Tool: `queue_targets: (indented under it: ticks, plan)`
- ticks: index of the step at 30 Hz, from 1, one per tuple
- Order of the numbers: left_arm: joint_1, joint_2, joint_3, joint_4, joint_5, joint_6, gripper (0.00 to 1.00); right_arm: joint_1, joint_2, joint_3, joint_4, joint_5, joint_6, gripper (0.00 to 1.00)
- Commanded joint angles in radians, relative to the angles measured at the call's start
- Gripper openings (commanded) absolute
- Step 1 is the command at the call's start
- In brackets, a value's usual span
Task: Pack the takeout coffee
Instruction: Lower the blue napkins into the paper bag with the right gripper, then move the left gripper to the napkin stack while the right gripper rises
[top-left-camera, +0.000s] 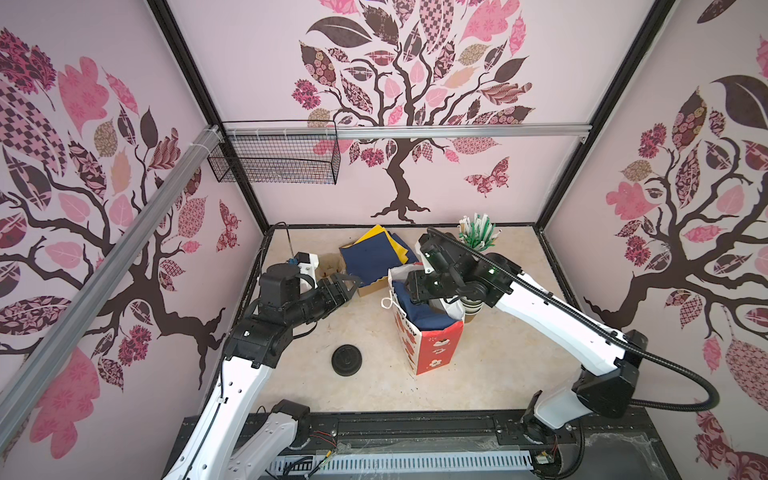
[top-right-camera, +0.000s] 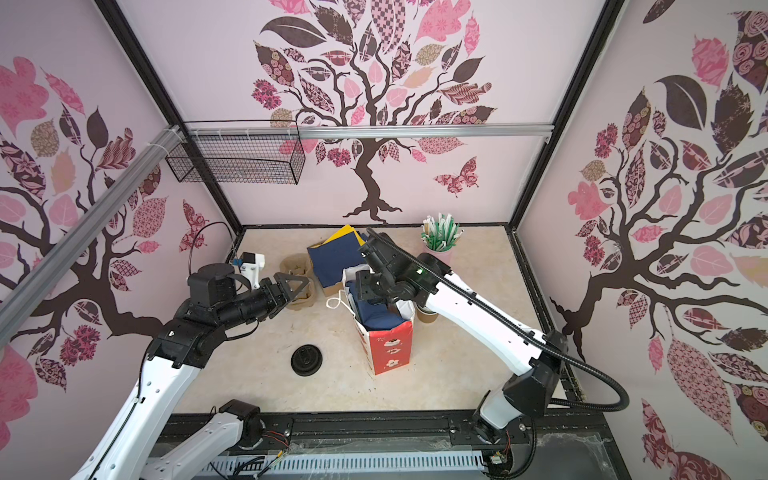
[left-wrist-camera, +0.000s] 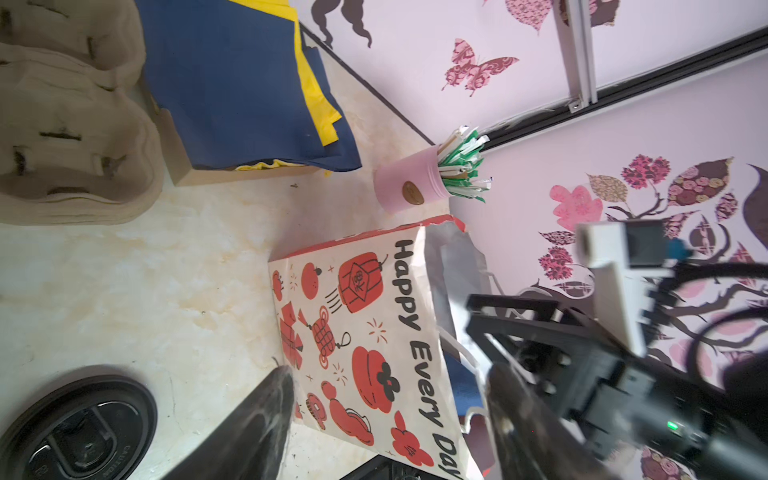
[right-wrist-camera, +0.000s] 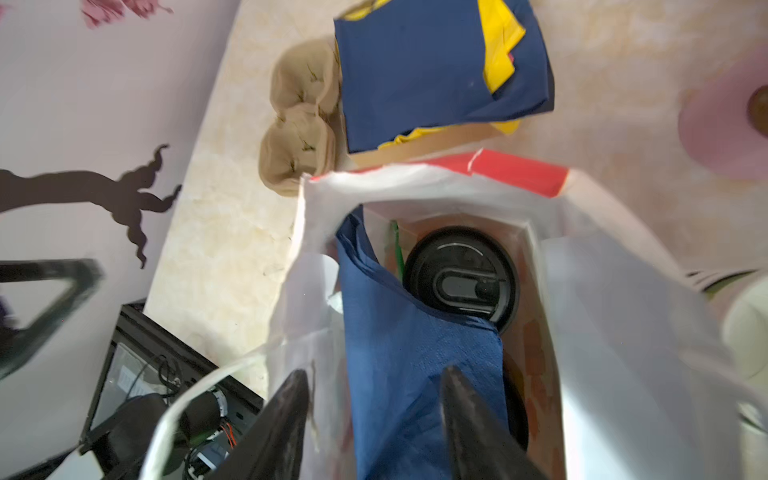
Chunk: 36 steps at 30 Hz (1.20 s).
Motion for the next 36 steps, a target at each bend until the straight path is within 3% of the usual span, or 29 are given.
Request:
queue_targets:
  ticks: [1,8,15,21,24,29,36]
  plan:
    - [0.003,0.053,0.057,-0.065,-0.090,0.034,0.75,0.000,-0.098,0.035,0.001,0.098,-0.045,0.52]
    - [0.006,0.312,0.149,-0.105,-0.176,0.083,0.65,-0.017,-0.178,-0.008,0.083,0.260,-0.165,0.52]
    - [0.005,0.585,0.250,-0.016,-0.293,0.088,0.56,-0.169,-0.226,-0.092,0.132,0.159,-0.121,0.53]
    - [0.018,0.844,0.444,-0.010,-0.437,0.233,0.53,-0.173,-0.210,-0.088,0.166,0.153,-0.190,0.52]
    - [0.035,0.927,0.524,0.044,-0.498,0.365,0.52,-0.173,-0.200,-0.086,0.166,0.147,-0.199,0.52]
    - [0.085,1.045,0.587,0.184,-0.508,0.506,0.51,-0.174,-0.184,-0.072,0.129,0.135,-0.184,0.51]
    - [0.085,1.170,0.646,0.290,-0.506,0.577,0.48,-0.174,-0.151,-0.043,0.072,0.124,-0.152,0.50]
